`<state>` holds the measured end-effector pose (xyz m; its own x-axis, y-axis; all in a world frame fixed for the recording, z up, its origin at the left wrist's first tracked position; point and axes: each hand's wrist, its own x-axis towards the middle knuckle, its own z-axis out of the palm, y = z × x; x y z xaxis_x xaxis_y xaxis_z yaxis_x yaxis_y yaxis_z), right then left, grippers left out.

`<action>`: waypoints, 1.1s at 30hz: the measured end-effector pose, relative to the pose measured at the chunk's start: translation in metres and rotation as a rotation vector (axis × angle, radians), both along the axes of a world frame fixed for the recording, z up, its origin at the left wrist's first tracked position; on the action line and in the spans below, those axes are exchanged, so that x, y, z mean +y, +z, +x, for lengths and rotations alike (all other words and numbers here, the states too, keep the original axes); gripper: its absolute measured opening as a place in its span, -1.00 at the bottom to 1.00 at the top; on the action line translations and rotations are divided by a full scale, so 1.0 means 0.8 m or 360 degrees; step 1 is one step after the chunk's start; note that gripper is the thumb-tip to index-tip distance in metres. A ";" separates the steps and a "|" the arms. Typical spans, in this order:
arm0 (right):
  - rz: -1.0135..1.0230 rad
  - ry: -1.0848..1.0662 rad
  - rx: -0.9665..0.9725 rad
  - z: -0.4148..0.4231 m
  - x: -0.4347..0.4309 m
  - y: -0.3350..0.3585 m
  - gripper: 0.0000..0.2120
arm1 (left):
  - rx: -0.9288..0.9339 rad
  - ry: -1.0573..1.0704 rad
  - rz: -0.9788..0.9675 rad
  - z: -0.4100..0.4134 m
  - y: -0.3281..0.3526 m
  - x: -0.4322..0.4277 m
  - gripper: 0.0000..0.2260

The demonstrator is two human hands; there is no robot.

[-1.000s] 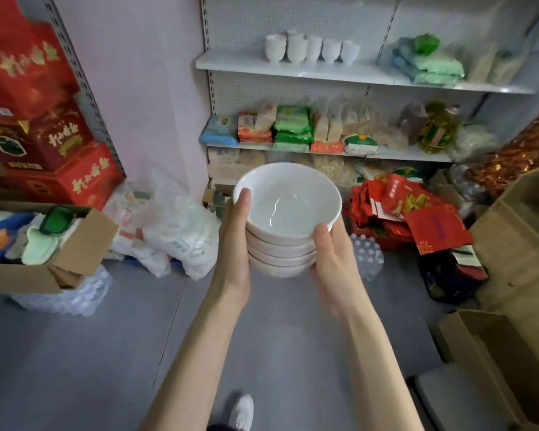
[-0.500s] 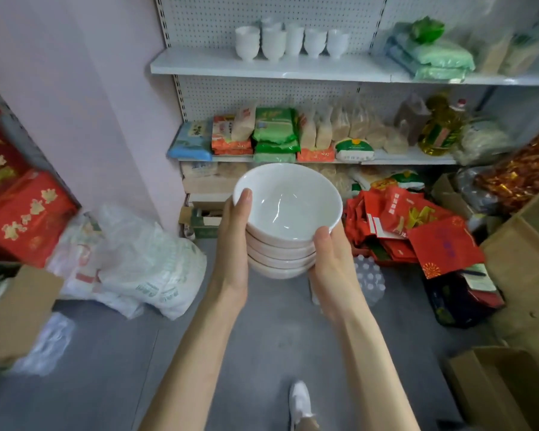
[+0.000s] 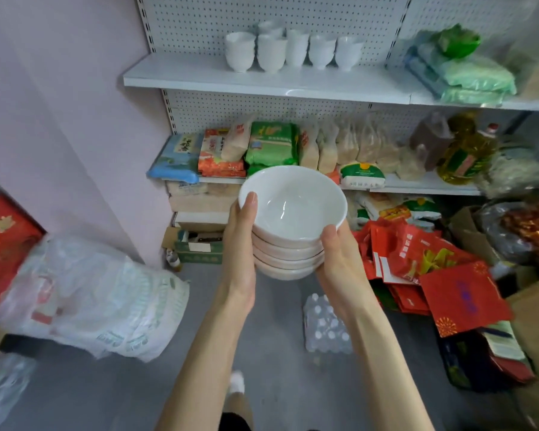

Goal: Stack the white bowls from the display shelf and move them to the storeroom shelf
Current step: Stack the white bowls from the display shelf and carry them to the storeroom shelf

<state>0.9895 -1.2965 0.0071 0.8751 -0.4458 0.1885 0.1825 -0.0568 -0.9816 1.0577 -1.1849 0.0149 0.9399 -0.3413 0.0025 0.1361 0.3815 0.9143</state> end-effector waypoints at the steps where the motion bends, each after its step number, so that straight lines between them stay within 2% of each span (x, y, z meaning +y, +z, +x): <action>1: 0.0008 -0.0003 0.0000 0.023 -0.010 -0.004 -0.04 | 0.0000 0.0002 0.0005 0.022 -0.002 -0.010 -0.32; 8: 0.0000 -0.0035 -0.0012 0.199 -0.077 -0.005 -0.11 | -0.0040 -0.0046 -0.0023 0.202 -0.002 -0.080 -0.32; 12: -0.0030 -0.0175 -0.0036 0.285 -0.114 0.007 -0.55 | -0.0036 -0.0121 -0.0030 0.297 0.015 -0.117 -0.31; 13: -0.0019 -0.0187 -0.0041 0.303 -0.123 0.010 -0.59 | -0.0047 -0.0141 -0.0034 0.316 0.018 -0.128 -0.33; 19: -0.0018 -0.0219 -0.0044 0.399 -0.188 -0.005 -0.37 | -0.0057 -0.0214 -0.0015 0.404 0.008 -0.189 -0.34; 24: 0.0029 -0.0166 -0.0010 0.481 -0.263 -0.023 -0.51 | -0.0026 -0.0205 -0.0005 0.487 -0.011 -0.264 -0.35; 30: 0.0113 -0.0056 -0.0070 0.595 -0.371 -0.009 -0.13 | -0.0039 -0.0086 0.0006 0.596 0.003 -0.372 -0.34; 33: 0.0172 0.0013 -0.0026 0.645 -0.411 -0.004 -0.04 | -0.0036 -0.0034 0.0007 0.637 0.006 -0.407 -0.33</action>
